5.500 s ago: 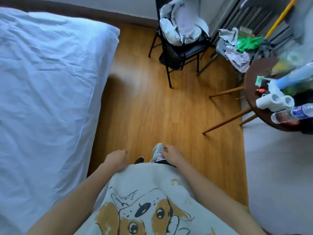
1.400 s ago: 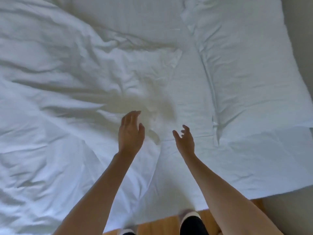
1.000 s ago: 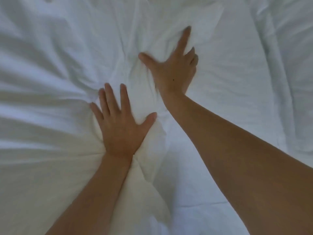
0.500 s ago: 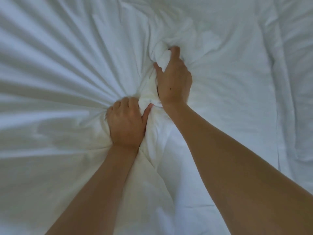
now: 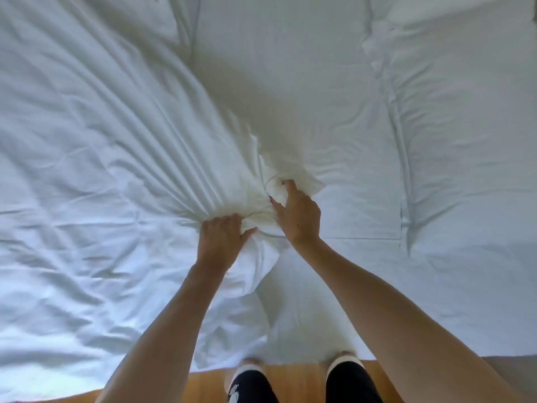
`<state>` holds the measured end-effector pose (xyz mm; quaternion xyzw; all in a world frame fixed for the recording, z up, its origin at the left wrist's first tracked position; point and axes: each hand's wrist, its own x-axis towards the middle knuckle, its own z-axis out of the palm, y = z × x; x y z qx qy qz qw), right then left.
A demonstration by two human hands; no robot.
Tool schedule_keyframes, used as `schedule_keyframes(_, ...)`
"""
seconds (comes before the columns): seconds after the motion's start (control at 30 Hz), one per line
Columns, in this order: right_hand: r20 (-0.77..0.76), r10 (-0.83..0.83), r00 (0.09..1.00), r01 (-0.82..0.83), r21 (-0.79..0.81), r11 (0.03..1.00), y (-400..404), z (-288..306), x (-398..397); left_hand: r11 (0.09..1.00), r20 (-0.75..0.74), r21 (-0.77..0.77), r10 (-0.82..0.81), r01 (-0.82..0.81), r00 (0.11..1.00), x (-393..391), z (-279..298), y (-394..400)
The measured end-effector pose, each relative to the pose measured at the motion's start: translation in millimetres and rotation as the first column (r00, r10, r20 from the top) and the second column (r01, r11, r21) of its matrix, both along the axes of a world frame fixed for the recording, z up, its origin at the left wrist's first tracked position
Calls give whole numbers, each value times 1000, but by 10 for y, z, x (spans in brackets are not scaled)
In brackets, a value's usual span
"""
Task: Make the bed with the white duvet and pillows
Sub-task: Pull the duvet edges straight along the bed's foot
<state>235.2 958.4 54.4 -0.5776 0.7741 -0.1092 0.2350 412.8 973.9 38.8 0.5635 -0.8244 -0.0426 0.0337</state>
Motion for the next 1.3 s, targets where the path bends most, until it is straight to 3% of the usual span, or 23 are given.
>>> schedule_keyframes(0.17,77,58,995,-51,-88,995,681,1099,793,1000,-20,-7,8,-8,1000,860,907,631)
schedule_keyframes(0.33,215,74,974,-58,-77,995,1468,1563,1726,999,-54,-43,6,-8,999,1849,1349,1313)
schedule_keyframes(0.47,266,103,958,-83,-87,993,1863,1578,2115,998,-97,-52,26,-31,995,2289,1387,1667)
schedule_keyframes(0.53,220,109,969,-90,-96,991,1915,1588,2158,995,-108,-84,36,-46,993,2343,1400,1739)
schedule_keyframes(0.77,39,48,998,-44,-99,994,1944,1704,2547,998,-150,52,52,-45,987,2656,1536,1767)
schedule_keyframes(1.0,-21,58,998,-57,66,996,2336,1362,4202,981,-93,181,-53,69,994,4290,1130,2105)
schedule_keyframes(1.13,53,-20,998,16,78,997,2715,1376,5249,925,-45,331,-185,189,982,5296,1198,2169)
schedule_keyframes(1.3,193,-154,969,141,78,987,2660,1644,6179,859,-37,400,-333,319,942,6179,1288,2051)
